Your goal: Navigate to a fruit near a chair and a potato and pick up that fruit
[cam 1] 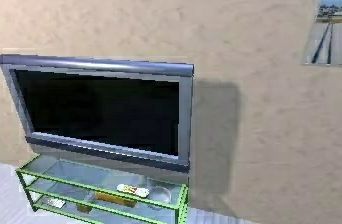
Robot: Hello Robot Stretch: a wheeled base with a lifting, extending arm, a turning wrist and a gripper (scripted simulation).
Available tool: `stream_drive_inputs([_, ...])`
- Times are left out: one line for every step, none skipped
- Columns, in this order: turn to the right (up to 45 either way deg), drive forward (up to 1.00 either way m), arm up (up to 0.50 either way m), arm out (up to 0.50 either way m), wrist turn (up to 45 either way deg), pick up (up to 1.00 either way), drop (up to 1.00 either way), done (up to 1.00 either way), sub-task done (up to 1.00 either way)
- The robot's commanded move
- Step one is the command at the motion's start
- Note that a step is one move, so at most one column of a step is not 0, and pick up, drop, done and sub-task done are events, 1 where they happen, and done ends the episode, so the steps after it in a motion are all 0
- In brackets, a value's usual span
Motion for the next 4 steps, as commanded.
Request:
stream_drive_inputs([-45.0,0.0,0.0,0.0,0.0,0.0,0.0,0.0,0.0])
stream_drive_inputs([-27.0,0.0,0.0,0.0,0.0,0.0,0.0,0.0,0.0])
stream_drive_inputs([0.0,0.9,0.0,0.0,0.0,0.0,0.0,0.0,0.0])
stream_drive_inputs([-12.0,0.0,0.0,0.0,0.0,0.0,0.0,0.0,0.0])
